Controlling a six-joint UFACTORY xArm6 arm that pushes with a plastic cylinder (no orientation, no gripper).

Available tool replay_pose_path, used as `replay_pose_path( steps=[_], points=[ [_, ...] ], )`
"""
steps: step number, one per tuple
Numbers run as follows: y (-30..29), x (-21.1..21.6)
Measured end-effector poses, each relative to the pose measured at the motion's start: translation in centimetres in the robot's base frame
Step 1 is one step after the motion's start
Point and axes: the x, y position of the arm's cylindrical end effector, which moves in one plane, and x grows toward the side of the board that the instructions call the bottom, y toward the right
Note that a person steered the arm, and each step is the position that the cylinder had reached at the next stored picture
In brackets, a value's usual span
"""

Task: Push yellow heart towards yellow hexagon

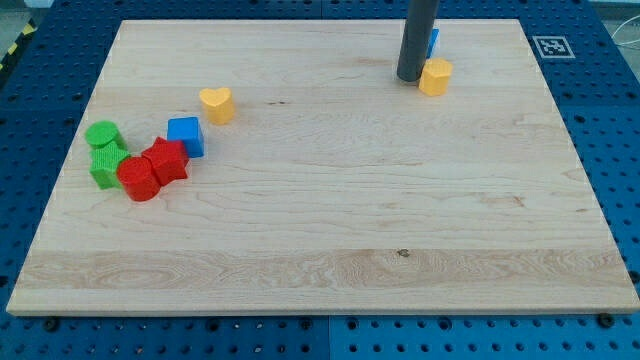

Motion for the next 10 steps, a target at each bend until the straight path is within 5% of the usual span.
replay_pose_path(
  steps=[1, 4, 5, 6, 10],
  points=[
    [-0.3, 0.0],
    [-28.0, -1.6],
    [-33.4, 1.7],
    [-33.3, 5.6],
    [-22.3, 6.5]
  ],
)
